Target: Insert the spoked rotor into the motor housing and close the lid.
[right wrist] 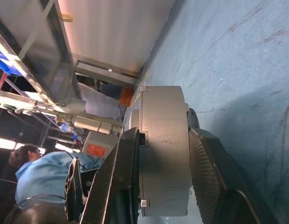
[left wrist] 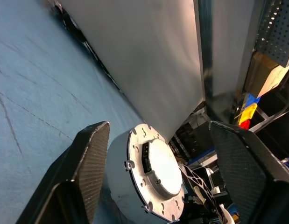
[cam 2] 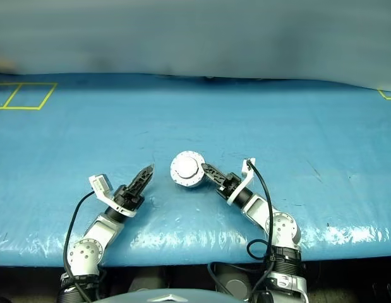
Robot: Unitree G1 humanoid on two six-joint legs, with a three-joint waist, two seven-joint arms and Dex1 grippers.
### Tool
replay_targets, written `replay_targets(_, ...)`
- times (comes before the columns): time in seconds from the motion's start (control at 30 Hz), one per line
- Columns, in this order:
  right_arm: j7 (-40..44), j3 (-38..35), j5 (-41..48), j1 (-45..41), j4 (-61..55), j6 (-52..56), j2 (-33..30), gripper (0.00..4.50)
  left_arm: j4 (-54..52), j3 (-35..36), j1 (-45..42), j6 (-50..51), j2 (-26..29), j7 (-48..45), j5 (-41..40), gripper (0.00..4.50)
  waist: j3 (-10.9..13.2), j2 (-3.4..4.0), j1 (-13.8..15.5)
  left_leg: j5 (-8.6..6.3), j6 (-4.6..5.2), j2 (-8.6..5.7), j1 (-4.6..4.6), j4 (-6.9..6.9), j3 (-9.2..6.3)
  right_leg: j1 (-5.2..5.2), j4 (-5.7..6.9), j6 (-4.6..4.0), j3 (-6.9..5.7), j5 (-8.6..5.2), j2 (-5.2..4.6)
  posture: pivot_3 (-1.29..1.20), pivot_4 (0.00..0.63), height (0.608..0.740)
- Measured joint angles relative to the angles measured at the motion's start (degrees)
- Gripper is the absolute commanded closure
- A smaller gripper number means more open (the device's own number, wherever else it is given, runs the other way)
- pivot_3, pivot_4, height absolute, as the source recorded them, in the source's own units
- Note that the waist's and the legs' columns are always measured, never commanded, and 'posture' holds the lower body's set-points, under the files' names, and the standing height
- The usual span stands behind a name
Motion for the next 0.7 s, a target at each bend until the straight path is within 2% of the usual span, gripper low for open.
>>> replay_targets(0.13, -1.95, -0.85, 4.24, -0.48, -0.57, 1.59, 1.24, 3.33, -0.62, 0.04, -0.02, 4.65, -0.32, 0.51, -4.40, 0.04, 0.01, 0.02, 0.00, 0.00, 0.00, -0.01, -0.02, 0.02, 0.01, -0.01, -0.01, 0.00, 0.00, 0.00, -0.01, 0.00, 0.150, 0.740)
replay_targets(0.4, -3.92, -0.75, 8.91, -1.59, -3.09, 2.14, 2.20, 3.33, -0.62, -0.14, -0.03, 8.10, -0.69, 1.70, -5.33, 0.04, 0.02, 0.03, 0.00, 0.00, 0.00, -0.01, -0.01, 0.01, 0.00, -0.01, -0.01, 0.00, 0.00, 0.00, -0.01, 0.00, 0.150, 0.740)
replay_targets(0.7, -3.67, 4.15, 7.87, -1.39, -4.30, 3.13, 0.79, 3.33, -0.62, -0.33, -0.55, 9.60, -0.87, 1.69, -5.33, 0.04, 0.02, 0.04, 0.01, 0.00, 0.00, -0.01, -0.01, 0.02, 0.01, -0.01, 0.00, -0.01, 0.00, 0.00, -0.01, 0.00, 0.150, 0.740)
